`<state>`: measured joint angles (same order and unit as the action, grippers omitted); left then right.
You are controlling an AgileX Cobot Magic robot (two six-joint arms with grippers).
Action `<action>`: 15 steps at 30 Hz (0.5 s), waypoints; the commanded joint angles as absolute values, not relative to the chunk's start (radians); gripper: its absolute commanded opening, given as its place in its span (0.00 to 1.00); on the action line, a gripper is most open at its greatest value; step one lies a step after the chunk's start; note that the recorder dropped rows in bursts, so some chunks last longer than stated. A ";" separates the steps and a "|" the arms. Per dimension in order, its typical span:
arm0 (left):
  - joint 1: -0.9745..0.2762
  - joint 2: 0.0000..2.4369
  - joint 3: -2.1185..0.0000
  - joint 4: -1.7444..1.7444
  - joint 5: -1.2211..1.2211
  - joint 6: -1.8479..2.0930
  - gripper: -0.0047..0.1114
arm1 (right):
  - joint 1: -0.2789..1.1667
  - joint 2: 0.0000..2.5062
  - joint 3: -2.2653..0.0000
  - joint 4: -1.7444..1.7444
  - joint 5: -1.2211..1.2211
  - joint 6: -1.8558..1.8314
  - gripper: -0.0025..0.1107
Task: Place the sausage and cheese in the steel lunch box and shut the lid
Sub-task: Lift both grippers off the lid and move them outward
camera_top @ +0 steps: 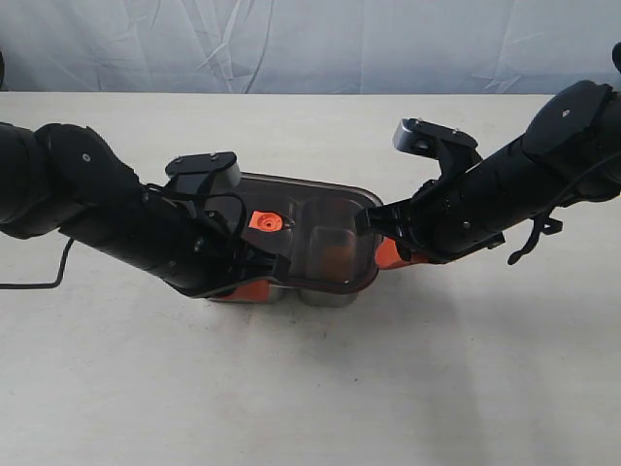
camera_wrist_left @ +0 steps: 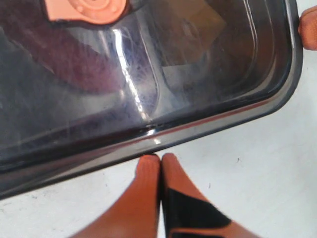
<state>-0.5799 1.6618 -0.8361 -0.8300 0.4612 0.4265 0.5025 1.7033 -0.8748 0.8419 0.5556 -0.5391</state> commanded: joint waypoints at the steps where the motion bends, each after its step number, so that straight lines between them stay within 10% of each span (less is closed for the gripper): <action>1: -0.581 1.663 -0.840 -0.814 0.460 0.431 0.04 | 0.500 1.677 -0.873 0.840 0.507 -0.548 0.02; 15: -0.522 1.499 -0.840 -0.701 0.428 0.423 0.04 | 0.444 1.645 -0.913 0.593 0.441 -0.365 0.02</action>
